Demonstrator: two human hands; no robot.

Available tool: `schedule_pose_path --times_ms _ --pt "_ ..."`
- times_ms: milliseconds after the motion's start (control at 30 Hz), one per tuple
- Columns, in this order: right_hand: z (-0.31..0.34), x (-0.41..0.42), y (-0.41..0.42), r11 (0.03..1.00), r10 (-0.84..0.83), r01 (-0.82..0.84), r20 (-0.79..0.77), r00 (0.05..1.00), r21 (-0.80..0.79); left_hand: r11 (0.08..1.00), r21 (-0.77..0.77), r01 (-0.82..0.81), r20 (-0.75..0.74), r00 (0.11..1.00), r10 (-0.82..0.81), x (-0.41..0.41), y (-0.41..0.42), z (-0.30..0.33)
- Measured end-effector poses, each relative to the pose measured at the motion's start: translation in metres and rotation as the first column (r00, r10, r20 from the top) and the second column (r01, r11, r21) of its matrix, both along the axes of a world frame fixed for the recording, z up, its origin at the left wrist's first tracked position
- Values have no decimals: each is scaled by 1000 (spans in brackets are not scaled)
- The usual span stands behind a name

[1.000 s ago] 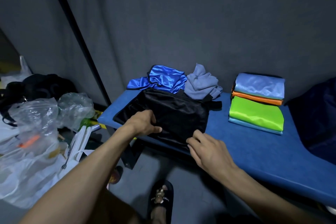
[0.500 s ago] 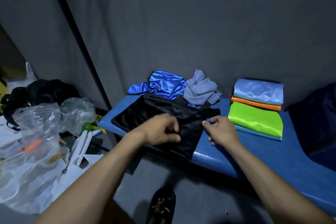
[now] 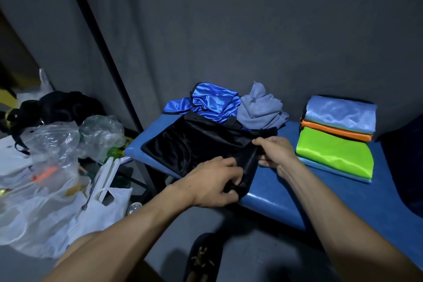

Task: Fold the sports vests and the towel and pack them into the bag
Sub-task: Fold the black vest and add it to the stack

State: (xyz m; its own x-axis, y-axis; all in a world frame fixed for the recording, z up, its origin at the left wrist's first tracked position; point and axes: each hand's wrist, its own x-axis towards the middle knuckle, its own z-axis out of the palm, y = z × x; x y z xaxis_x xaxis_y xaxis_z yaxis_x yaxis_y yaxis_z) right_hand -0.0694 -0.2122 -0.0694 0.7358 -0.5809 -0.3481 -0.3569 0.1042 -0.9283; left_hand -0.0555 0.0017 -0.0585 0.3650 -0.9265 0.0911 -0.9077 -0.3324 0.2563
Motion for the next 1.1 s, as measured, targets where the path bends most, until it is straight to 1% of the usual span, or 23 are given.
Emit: schedule_pose_path --times_ms 67,200,267,300,333,367,400,433,467,533,567,600,667,700,733,800,833,900,1000,1100 --pt "2 -2 3 999 -39 39 24 999 0 1000 -22 13 -77 997 -14 -3 3 3" --pt "6 -11 0 994 -93 91 35 995 62 995 -74 60 -194 978 -73 -16 -2 2" --pt "7 -16 -3 993 -107 106 26 994 55 993 -73 97 -293 949 -114 -16 -5 4" --pt "7 -19 -4 992 -119 118 25 993 47 992 -93 88 -324 939 -114 -12 -7 5" --pt "6 -22 -5 990 -134 133 29 991 38 990 -133 51 -315 945 -91 -6 -11 6" --pt "5 -25 -5 988 -151 150 38 988 30 985 -170 -6 -256 966 -38 3 -14 5" --pt "3 -27 -5 988 -157 156 45 987 16 982 -171 -73 -164 985 45 13 -18 3" --pt "2 -28 -4 988 -154 154 46 987 1 983 -114 -147 -77 987 139 22 -20 0" --pt "0 -30 -3 989 -145 146 42 989 -14 978 -11 -210 -16 978 210 31 -22 -5" --pt "1 -33 -1 993 -116 117 24 993 -20 935 220 -277 14 960 281 42 -23 -17" --pt "2 -35 -1 995 -97 97 15 995 -14 913 282 -295 20 953 302 45 -24 -19" --pt "4 -37 0 997 -79 79 9 997 -3 909 278 -311 49 949 310 48 -26 -20" --pt "7 -41 1 999 -41 41 -3 999 24 931 124 -344 176 931 321 51 -30 -19" --pt "9 -43 3 999 -14 15 -12 1000 37 935 78 -346 215 922 323 53 -32 -18" --pt "9 -45 5 999 16 -15 -25 1000 51 937 82 -338 213 925 315 56 -33 -19" --pt "6 -46 9 997 37 -35 -29 999 70 926 189 -327 160 941 300 62 -33 -24" --pt "5 -45 11 998 28 -26 -22 999 65 922 203 -330 149 941 304 66 -34 -26" --pt "4 -42 12 1000 -9 9 6 1000 19 930 157 -332 145 939 311 73 -35 -30" --pt "6 -42 16 997 -70 71 97 993 -3 922 266 -280 55 960 276 79 -37 -33" --pt "15 -45 20 994 -108 104 174 979 35 938 235 -255 30 966 255 84 -38 -34"
